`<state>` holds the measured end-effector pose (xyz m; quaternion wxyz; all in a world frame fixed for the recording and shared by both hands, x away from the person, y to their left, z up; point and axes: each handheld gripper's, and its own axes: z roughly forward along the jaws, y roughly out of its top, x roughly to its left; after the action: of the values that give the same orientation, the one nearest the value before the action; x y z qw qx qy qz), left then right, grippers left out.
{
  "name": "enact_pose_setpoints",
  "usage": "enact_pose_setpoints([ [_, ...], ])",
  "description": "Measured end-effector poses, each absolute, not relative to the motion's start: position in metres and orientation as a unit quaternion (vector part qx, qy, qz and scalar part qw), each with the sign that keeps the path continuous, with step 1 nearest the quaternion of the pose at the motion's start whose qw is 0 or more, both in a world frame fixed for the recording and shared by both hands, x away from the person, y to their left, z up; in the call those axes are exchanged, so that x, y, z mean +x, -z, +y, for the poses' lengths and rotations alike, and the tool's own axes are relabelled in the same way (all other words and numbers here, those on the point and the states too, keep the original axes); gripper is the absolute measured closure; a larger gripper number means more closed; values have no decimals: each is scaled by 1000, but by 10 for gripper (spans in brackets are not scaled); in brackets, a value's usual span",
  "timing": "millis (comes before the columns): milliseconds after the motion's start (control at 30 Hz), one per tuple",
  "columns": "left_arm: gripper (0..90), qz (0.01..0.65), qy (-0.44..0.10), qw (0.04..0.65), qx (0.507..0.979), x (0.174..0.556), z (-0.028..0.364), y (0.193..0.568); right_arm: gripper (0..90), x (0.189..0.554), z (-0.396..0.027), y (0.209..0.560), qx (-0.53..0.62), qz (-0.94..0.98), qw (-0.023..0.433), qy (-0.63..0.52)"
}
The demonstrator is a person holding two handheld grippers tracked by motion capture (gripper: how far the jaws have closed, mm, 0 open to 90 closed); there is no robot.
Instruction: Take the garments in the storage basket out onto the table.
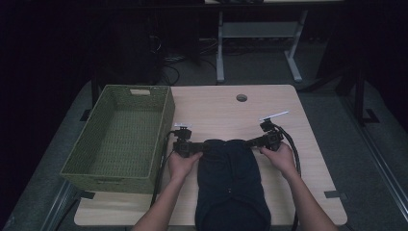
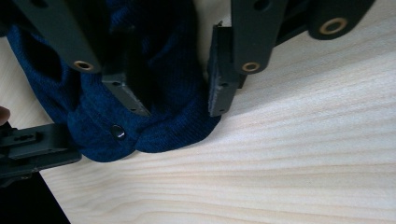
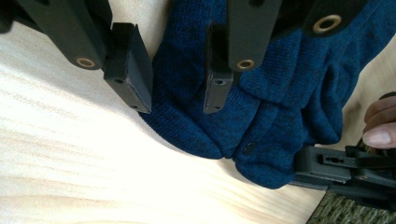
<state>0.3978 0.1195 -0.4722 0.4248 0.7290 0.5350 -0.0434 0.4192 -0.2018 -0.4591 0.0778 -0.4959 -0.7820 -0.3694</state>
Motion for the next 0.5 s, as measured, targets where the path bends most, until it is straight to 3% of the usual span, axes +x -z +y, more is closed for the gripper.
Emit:
enact_pose_setpoints([
  [300, 770, 535, 42, 423, 730, 401, 118, 471, 756, 422, -208, 465, -507, -770, 101, 375],
  [500, 808, 530, 33, 426, 733, 403, 117, 468, 793, 422, -211, 463, -504, -770, 104, 379],
])
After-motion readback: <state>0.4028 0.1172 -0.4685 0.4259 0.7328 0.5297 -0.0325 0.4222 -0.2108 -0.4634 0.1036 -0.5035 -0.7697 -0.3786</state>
